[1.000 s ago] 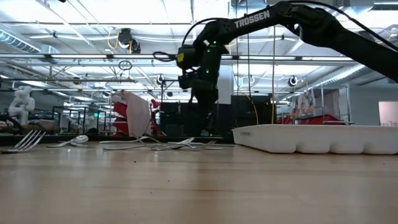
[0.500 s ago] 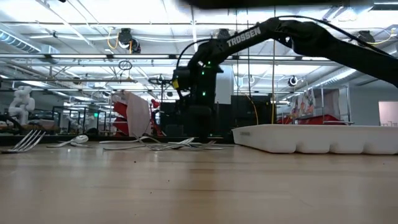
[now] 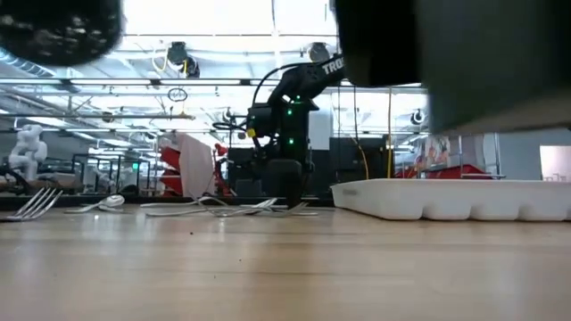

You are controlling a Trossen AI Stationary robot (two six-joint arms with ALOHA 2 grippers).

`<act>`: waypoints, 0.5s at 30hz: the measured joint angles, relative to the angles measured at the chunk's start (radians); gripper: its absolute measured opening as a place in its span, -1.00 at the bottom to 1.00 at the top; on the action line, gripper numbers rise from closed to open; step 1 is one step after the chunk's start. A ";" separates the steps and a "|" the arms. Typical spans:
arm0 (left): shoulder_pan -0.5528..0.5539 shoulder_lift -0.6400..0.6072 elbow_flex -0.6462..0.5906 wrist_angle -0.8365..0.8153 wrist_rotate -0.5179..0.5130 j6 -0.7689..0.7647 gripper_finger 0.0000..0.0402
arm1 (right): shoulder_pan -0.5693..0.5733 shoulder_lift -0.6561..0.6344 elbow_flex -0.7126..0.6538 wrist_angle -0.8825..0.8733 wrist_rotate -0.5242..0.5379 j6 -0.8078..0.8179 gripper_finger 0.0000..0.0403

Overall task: Sort silverware
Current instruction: Put the table knife into the silverware tray

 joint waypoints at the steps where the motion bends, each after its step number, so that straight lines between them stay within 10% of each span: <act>1: 0.000 0.000 0.000 0.000 -0.001 0.001 -0.55 | 0.001 0.000 0.000 -0.005 0.008 -0.001 -0.53; 15: 0.000 0.000 0.000 0.000 -0.008 0.001 -0.55 | 0.011 0.000 0.000 -0.035 0.091 -0.210 -0.68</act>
